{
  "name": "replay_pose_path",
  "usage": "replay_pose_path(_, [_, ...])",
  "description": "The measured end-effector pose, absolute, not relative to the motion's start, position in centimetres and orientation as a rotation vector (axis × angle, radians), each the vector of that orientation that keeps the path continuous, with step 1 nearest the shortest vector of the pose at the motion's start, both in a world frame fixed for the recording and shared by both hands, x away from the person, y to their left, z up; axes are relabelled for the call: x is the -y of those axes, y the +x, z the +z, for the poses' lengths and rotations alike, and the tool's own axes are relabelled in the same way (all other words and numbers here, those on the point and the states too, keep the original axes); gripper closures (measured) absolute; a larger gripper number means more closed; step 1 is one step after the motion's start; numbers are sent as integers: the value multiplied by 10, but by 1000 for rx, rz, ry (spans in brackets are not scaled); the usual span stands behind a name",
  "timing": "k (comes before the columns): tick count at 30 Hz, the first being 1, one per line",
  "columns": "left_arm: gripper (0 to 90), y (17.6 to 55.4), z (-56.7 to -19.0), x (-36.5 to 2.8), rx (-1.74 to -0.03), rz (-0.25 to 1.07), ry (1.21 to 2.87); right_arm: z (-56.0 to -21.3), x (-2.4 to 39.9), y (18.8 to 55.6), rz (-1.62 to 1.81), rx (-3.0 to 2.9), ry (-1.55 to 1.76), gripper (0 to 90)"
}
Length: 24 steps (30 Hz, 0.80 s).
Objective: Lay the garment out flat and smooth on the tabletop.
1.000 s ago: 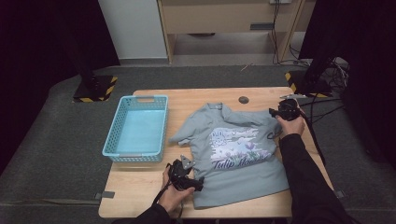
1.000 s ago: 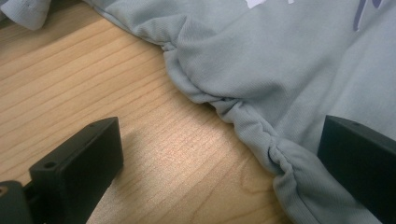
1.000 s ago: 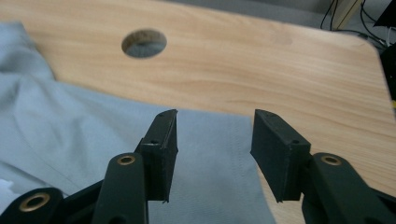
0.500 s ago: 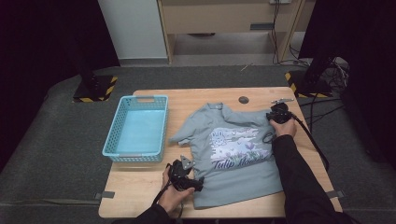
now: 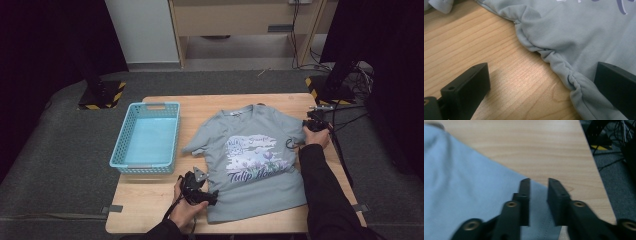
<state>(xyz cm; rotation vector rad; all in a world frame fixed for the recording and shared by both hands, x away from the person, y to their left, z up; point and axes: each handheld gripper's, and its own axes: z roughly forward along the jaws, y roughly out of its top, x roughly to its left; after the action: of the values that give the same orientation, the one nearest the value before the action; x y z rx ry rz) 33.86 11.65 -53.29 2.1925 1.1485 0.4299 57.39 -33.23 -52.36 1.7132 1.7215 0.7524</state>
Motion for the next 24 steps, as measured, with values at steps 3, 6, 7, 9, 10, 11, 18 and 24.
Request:
replay_pose_path(3, [30, 339, -530, -116, -1146, 416, 2203, -513, 331, 570, 884, -1718, 1671, 471])
replay_pose_path(6, [104, 340, -524, -117, -1148, 404, 2203, -498, 326, 565, 998, -1751, 1615, 348])
replay_pose_path(7, [103, 340, -522, -118, -1152, 409, 2190, -492, 323, 563, 1025, -1766, 1602, 321])
replay_pose_path(9, [106, 341, -515, -122, -1174, 418, 2132, -483, 318, 558, 1085, -1794, 1575, 292])
replay_pose_path(10, [108, 342, -511, -124, -1186, 426, 2097, -479, 316, 555, 1110, -1806, 1565, 288])
replay_pose_path(11, [113, 344, -507, -126, -1197, 435, 2062, -475, 313, 552, 1134, -1822, 1548, 280])
replay_pose_path(18, [154, 367, -482, -130, -1215, 483, 1949, -461, 297, 516, 1272, -1939, 1448, 243])
replay_pose_path(24, [207, 397, -476, -132, -1252, 579, 1921, -466, 285, 469, 1270, -2037, 1321, 202])
